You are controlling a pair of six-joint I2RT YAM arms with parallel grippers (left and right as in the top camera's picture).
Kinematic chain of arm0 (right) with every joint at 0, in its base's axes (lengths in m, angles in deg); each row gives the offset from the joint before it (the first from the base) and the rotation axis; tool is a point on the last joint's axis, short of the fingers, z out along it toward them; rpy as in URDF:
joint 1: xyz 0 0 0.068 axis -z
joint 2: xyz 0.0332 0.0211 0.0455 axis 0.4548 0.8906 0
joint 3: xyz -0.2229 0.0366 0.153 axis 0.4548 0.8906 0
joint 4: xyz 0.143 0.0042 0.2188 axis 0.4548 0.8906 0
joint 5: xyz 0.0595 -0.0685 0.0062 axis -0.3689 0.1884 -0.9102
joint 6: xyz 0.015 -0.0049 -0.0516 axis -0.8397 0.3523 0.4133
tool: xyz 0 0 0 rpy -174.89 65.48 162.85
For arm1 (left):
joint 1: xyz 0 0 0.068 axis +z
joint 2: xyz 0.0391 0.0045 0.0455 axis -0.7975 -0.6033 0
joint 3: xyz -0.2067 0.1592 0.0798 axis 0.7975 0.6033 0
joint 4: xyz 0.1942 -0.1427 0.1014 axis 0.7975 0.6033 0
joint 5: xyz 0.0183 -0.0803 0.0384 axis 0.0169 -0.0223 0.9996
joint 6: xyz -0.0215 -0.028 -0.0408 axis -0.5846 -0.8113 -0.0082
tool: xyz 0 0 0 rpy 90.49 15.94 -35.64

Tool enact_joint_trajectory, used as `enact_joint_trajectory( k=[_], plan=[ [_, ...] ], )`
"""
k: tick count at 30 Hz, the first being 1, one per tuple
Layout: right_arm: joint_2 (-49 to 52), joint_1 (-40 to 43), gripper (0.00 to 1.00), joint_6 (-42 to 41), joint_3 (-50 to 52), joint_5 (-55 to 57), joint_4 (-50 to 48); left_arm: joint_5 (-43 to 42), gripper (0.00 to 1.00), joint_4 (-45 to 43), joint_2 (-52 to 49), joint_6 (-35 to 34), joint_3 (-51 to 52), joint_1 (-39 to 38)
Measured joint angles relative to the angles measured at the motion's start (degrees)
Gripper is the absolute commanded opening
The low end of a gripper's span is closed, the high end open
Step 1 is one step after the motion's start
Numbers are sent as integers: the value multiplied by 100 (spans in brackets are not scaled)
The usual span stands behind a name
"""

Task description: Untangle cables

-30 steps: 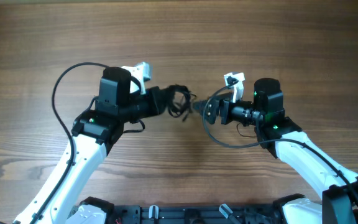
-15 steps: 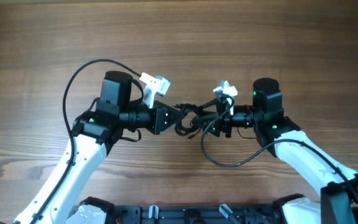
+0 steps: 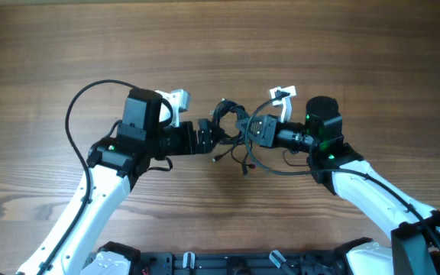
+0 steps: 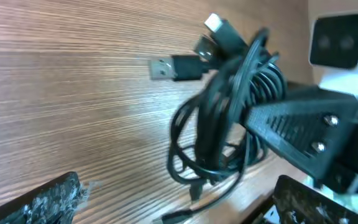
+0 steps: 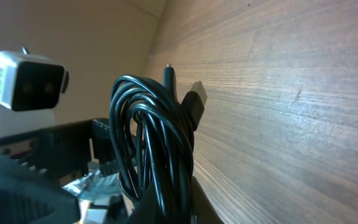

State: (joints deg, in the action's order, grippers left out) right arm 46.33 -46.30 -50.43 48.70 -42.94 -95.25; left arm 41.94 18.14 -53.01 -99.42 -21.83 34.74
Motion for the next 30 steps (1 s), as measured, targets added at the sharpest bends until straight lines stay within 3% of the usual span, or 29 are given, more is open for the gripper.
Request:
enact_joint_trajectory(
  k=[2, 5, 7, 8, 9, 13, 16, 21, 26, 30],
  plan=[
    [0, 0, 4, -179, 0, -79, -2, 136, 93, -11, 0, -184, 0, 0],
    [0, -85, 4, -350, 0, -275, -9, 179, 71, -129, -33, -289, 0, -35],
    [0, -225, 4, -378, 0, -328, -66, 179, 63, -297, -184, -334, -2, -208],
    [0, -286, 5, -411, 2, -352, -243, 175, 41, -356, -269, -358, -2, -293],
    [0, -286, 11, -433, 0, -374, -343, 195, 7, -385, -431, -369, -2, -396],
    [11, -321, 73, -101, 0, -411, -267, 267, 4, -446, -660, -413, -4, -431],
    [13, -323, 91, 874, -24, -369, 516, 457, 4, -433, -688, -651, -4, -155],
    [13, -785, 100, 1939, -24, 498, 874, 737, 4, -439, -708, -1541, -4, -4],
    [13, -1600, 100, 2240, -22, 2116, 304, 855, 4, -439, -708, -2243, -4, -4],
    [52, -2218, 100, 2127, -22, 3609, 402, 1036, 4, -437, -708, -2944, -4, -4]
  ],
)
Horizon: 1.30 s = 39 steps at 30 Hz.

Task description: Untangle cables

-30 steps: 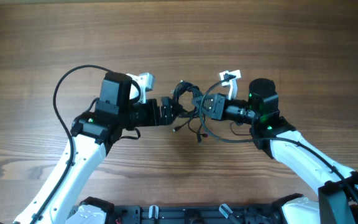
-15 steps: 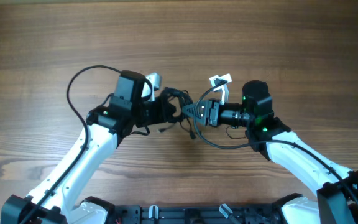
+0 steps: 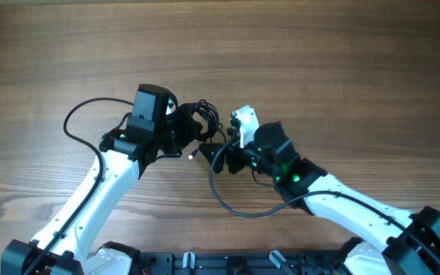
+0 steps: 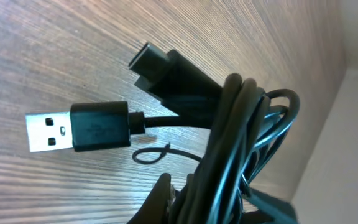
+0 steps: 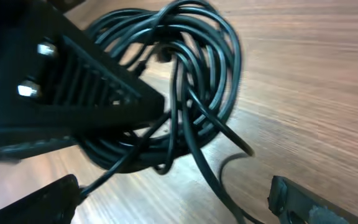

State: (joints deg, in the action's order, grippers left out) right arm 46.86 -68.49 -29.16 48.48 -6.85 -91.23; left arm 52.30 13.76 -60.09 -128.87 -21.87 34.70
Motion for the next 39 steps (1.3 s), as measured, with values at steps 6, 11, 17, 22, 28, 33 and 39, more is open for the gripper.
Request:
enact_joint_trajectory(
  k=[6, 11, 17, 22, 28, 33, 39],
  plan=[
    [380, -144, 99, -33, 2, 719, -448, 85, 4, 17, 0, -614, 0, 2],
    [452, -168, 68, 1211, 24, 741, -800, -251, 4, -28, 0, -181, -7, -39],
    [457, -216, 4, 2205, 31, 693, -608, -1021, 4, 44, 0, 1445, -59, -7],
    [450, -149, 6, 1906, 26, 332, -345, -1141, 4, 216, 0, 2063, -59, 476],
    [103, -48, 4, 516, 24, -1425, -302, -785, 4, 271, 0, 2352, -57, 717],
    [-4, 778, 4, -518, 24, -2835, -529, -619, 4, 251, 0, 2634, -57, 662],
    [-35, 1434, 5, -1139, 28, -3158, -1130, -439, 4, 116, 0, 3064, -57, 33]
  ],
)
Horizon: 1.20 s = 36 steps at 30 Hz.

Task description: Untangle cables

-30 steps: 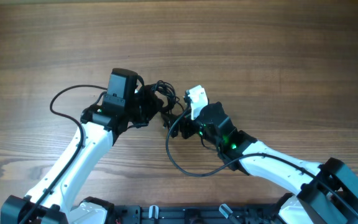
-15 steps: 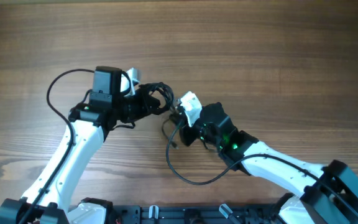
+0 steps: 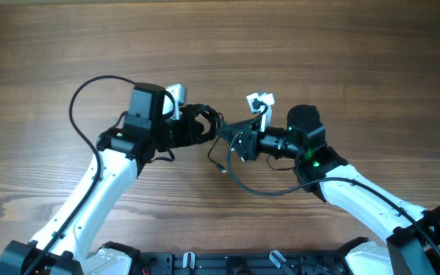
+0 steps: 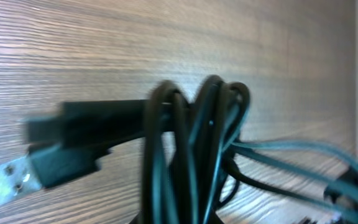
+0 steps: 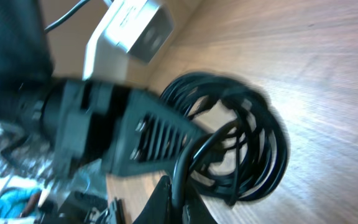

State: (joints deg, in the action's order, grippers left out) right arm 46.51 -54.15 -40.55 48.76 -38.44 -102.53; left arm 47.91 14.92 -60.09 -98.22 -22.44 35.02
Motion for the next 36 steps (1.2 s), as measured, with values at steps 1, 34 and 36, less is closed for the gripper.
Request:
enact_joint_trajectory(
  k=[1, 34, 36],
  plan=[
    [-2, 146, 12, -33, 0, 68, 2, 15, 4, 46, 0, 94, 0, -87],
    [-68, 688, 4, -568, -35, -595, 752, -1878, 79, -428, -11, 199, 20, 699],
    [-68, 688, 4, -776, -35, -555, 752, -1751, 66, -457, -11, -52, 20, 573]
  ],
)
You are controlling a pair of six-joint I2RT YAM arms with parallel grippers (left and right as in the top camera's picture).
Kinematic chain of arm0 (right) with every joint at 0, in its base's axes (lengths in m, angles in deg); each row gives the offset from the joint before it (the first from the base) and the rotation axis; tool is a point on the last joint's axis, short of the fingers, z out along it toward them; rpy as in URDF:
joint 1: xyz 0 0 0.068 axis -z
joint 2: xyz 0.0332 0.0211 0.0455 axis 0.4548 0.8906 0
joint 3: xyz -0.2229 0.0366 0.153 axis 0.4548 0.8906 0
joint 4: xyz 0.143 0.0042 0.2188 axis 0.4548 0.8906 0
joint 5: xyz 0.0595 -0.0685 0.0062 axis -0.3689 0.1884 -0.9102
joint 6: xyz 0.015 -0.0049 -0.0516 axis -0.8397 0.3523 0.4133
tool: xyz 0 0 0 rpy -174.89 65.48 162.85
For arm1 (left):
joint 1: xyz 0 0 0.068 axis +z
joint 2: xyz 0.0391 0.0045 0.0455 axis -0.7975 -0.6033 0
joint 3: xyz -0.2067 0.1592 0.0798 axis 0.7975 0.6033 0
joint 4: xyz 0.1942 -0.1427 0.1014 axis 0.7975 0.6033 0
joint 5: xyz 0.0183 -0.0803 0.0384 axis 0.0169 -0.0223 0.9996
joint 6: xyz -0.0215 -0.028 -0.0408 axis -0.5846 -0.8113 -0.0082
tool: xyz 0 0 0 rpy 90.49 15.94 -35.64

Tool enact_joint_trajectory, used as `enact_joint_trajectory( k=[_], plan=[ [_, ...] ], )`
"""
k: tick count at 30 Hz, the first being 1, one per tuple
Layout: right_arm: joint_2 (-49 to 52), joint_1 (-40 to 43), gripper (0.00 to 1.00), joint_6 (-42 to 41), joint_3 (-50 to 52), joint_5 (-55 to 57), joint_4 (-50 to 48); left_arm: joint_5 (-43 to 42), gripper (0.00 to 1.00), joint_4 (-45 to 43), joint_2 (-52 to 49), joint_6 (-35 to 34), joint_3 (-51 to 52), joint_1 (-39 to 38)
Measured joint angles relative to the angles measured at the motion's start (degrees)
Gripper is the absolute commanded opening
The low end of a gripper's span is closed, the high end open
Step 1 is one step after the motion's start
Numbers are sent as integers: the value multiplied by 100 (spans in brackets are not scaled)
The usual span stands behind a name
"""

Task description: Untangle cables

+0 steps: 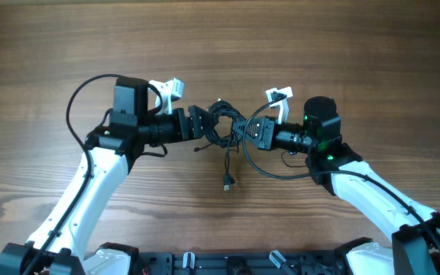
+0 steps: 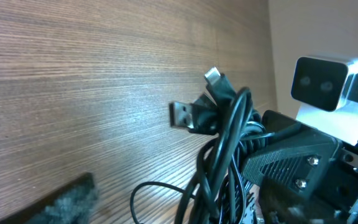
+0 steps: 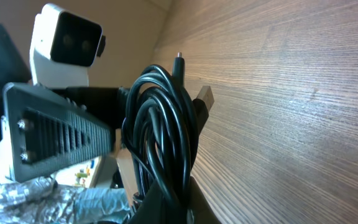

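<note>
A knot of black cables (image 1: 221, 118) hangs between my two grippers above the wooden table (image 1: 319, 46). My right gripper (image 1: 243, 131) is shut on the coils, which stand pinched between its fingers in the right wrist view, bundle (image 3: 163, 130) and gripper (image 3: 166, 208). My left gripper (image 1: 202, 122) faces it from the left, open, with its fingers either side of the bundle (image 2: 229, 140); one foil-wrapped pad (image 2: 67, 199) shows well clear of the cables. A USB plug (image 2: 182, 115) sticks out of the knot. One loose strand drops to a small plug (image 1: 226, 183) on the table.
A black cable loop of the left arm (image 1: 79, 107) arches over the table at the left. Another arm cable (image 1: 281, 172) curves below the right wrist. The black base rail (image 1: 220, 263) runs along the near edge.
The left gripper, then shut on the bundle, now stands open beside it. The right gripper holds the whole coil instead of one strand. A strand with a small plug now trails down onto the table.
First the right gripper held the coil while the left stood open around it. Then the left held it and the right was open beside it. Later the left still gripped while the right pinched a strand. Now the right holds the coil, one strand freed downward.
</note>
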State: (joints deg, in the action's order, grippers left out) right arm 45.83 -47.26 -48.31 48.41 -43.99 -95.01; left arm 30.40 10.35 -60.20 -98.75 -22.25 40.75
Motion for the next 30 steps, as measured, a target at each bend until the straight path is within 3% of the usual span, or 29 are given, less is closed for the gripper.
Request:
enact_joint_trajectory(
  k=[1, 2, 5, 7, 8, 9, 12, 15, 17, 20, 27, 30],
  plan=[
    [0, 0, 4, -68, 0, 7, 2, 55, 63, -44, 0, -125, 0, -144],
    [0, 0, 4, -131, 0, 22, 2, 131, 52, -90, 0, -256, 0, -348],
    [0, 0, 7, -358, 0, 42, -11, 516, 4, -96, 0, -531, 0, -595],
    [0, 0, 18, -393, 0, 42, -2, 798, 4, -92, 0, -658, 0, -695],
    [0, 0, 34, -291, 2, 61, 61, 876, 4, -111, 0, -673, 0, -699],
    [0, 0, 48, 33, 2, 66, 151, 1019, 4, -105, 0, -695, 0, -686],
    [0, 7, 67, 1119, -4, 57, 437, 1274, 4, -90, 0, -717, 0, -334],
    [-70, 275, 68, 1967, -4, -28, 387, 1368, 4, -46, 0, -605, 0, 50],
    [-264, 426, 68, 2275, -11, -48, 391, 1069, 4, -48, 0, -55, 0, 59],
    [-409, 389, 75, 2730, -223, 59, 501, 535, 4, -48, 0, 785, 0, 57],
    [-415, -374, 72, 3523, -391, 791, 837, -442, 4, -35, 0, 1711, 0, 59],
    [-415, -516, 65, 3668, -393, 1222, 732, -756, 4, 129, 0, 1954, 0, 57]
  ],
)
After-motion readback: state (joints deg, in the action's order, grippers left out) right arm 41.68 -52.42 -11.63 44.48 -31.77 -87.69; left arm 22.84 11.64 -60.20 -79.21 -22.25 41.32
